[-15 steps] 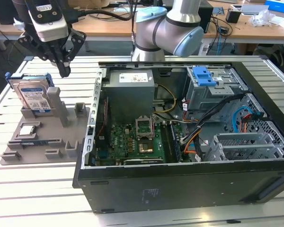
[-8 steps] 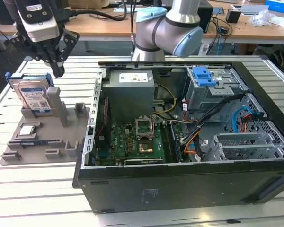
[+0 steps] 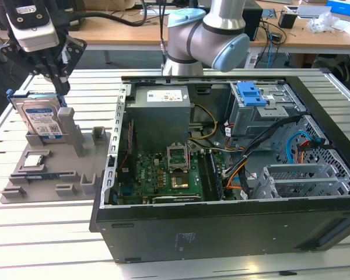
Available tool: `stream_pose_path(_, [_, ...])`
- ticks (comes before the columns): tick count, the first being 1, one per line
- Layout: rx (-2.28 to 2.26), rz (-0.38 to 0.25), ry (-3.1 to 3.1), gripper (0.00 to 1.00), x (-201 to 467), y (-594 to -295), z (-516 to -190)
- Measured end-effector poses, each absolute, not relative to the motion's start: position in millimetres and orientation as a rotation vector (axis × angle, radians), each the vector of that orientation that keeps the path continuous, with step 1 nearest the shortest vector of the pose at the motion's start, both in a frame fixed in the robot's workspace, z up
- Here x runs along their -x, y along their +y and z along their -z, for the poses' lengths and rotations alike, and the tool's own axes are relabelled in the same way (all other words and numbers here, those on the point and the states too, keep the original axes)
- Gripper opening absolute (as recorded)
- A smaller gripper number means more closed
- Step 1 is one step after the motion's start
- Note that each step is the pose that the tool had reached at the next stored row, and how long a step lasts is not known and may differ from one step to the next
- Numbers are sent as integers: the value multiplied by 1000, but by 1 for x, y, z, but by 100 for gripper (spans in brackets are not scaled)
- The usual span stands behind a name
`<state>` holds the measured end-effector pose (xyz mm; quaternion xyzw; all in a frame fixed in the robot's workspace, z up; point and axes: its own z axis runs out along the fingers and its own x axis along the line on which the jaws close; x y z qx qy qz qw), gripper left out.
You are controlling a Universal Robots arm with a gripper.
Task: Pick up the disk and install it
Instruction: 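Reach for the disk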
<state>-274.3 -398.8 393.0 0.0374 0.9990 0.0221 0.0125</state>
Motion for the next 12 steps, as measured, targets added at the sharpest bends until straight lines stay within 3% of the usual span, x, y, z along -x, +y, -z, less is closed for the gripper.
stream_pose_path(12, [-117,-69,3114,11,306,-398,-392])
